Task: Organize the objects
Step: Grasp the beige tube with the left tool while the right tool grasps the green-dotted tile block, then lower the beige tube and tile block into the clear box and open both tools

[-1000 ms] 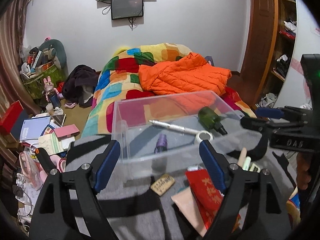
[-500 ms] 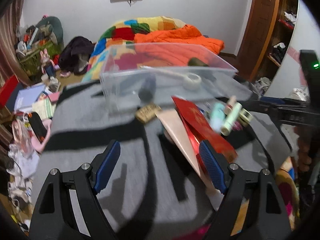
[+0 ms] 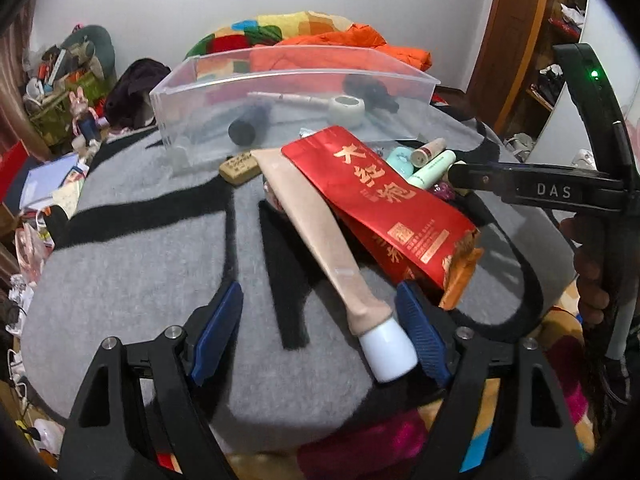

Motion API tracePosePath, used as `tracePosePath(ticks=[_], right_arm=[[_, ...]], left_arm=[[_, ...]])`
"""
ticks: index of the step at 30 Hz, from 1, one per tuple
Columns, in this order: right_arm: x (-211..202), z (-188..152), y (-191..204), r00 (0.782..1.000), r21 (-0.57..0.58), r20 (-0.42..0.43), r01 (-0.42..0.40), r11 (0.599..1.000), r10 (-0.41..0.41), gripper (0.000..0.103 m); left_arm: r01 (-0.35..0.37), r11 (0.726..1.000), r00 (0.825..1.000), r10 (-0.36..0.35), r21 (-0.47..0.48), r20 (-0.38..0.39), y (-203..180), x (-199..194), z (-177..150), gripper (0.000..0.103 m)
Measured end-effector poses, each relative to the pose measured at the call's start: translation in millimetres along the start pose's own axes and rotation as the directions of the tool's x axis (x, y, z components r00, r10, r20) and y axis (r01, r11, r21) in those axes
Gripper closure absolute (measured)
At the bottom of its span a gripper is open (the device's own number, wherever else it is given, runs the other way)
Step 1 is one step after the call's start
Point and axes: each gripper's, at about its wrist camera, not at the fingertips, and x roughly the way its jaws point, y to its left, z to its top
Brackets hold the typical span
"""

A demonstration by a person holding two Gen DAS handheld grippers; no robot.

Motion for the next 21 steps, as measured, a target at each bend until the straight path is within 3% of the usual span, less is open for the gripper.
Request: tracePosePath(ticks=[5,6,8,21], right_arm=[[5.2,-0.8,-5.2,0.999,0.021,-0.011,-0.032,0.999,0.032,0.064],[4.7,-0.7,-5.9,1.000,0.021,-0.010,-0.028,0.999,0.028,0.072],[3.7,-1.6,-6.3,1.000,0.013,-0.007,-0.010,1.000,0.010,0.072],[-24.7,-4.4,8.0,0.998,-0.020,0.066,-0.007,1.000,0.008,0.072]], left_arm=[[-0.018,1.000,1.000,0.018,-0.004,0.021,4.6,1.8,2.9,0.060],[-0.020,1.000,1.000,0.020,-0.008,0.023,7.3,1.3,2.5,0.070],[-0.020,1.000,1.000,0.021,-0.020,0.023,16.6,-0.1,2.5,0.082],[-0.076,0.995,0.987,0.084,-0.061,0.138,45.2,-30.3,9.4,0.084]])
